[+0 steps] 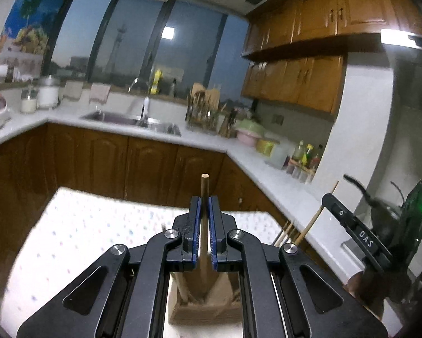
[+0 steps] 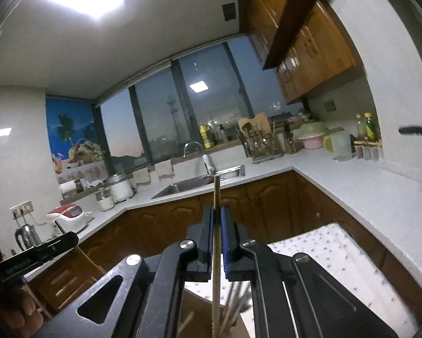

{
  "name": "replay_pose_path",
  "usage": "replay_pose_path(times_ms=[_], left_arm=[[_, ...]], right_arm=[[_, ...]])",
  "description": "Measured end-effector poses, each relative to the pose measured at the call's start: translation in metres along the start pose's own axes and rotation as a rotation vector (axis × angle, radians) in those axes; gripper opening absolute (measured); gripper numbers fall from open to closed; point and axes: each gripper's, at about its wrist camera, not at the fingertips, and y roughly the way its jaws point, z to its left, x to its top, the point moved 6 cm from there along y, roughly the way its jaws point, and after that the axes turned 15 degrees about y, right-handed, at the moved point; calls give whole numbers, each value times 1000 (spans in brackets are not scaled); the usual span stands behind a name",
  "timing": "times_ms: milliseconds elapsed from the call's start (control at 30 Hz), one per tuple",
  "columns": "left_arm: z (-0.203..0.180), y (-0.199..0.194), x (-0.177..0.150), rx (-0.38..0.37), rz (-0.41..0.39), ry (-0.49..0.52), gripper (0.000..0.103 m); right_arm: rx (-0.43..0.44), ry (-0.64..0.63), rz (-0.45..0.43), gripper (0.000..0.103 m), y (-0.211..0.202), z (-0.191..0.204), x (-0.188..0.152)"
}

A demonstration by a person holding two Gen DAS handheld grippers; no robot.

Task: Organize utensils
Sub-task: 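Lift and carry both wooden chopsticks over the wooden holder, then open both tools to drop the wooden chopsticks into the holder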

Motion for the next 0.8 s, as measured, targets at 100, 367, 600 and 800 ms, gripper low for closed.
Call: replay_pose_path(times_ms=[100, 367, 600, 800], left_arm=[[-3, 9, -29, -9, 55, -8, 5], [-2, 11, -55, -10, 95, -21, 6], [2, 12, -53, -10, 100, -35, 6], [4, 6, -55, -37, 111, -70, 15]], right_arm=[[-12, 7, 13, 5, 2, -13, -21], [-44, 18, 138, 6, 10, -36, -57], [-53, 18, 172, 6, 12, -34, -54], [-45, 53, 215, 12, 14, -35, -52]])
